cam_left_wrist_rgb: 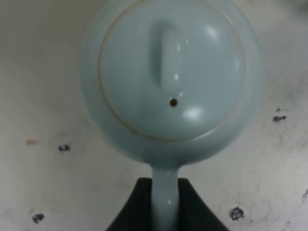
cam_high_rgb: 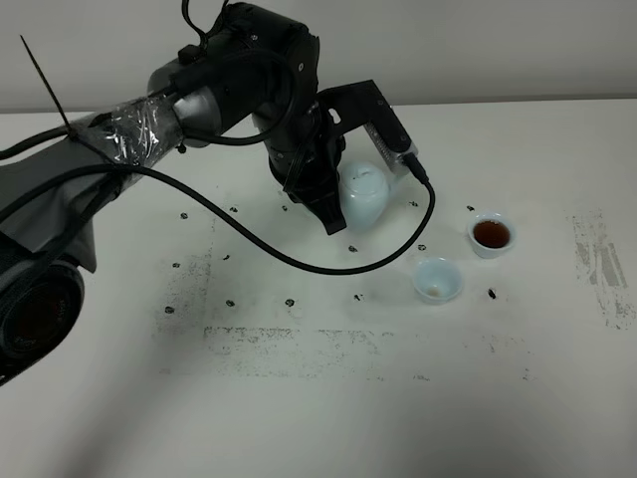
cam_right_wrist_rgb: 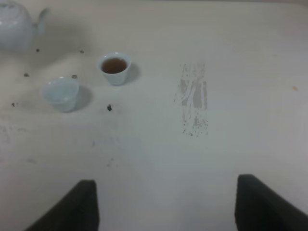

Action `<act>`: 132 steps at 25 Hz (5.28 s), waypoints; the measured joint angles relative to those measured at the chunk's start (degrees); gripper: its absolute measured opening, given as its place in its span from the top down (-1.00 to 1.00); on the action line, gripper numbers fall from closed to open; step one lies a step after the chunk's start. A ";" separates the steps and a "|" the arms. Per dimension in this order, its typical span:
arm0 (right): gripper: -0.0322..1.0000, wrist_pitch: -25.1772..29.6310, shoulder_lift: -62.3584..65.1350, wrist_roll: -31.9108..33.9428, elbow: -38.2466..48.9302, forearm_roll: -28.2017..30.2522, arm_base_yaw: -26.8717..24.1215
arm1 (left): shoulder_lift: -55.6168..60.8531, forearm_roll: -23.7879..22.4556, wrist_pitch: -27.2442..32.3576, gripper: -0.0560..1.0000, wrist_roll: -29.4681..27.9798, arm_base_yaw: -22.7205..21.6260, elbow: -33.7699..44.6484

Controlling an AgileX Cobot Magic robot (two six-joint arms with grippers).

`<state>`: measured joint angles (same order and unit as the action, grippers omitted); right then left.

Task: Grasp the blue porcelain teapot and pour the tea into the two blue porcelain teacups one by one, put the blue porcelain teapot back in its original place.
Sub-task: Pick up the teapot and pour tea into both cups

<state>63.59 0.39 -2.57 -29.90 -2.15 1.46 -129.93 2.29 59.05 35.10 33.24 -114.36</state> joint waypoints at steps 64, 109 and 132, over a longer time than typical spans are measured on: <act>-0.17 0.00 0.00 0.00 0.00 0.00 0.00 | 10.16 2.90 -28.46 0.78 48.80 -2.33 23.68; -0.17 0.00 0.00 0.00 0.00 0.00 0.00 | 10.16 -1.71 -37.95 0.78 69.09 2.57 24.16; -0.17 0.00 0.00 0.00 0.00 0.00 0.00 | 8.41 -5.98 -44.56 0.78 71.40 4.29 24.16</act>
<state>63.59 0.39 -2.57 -29.90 -2.15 1.46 -121.51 -3.69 14.49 106.49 37.53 -90.20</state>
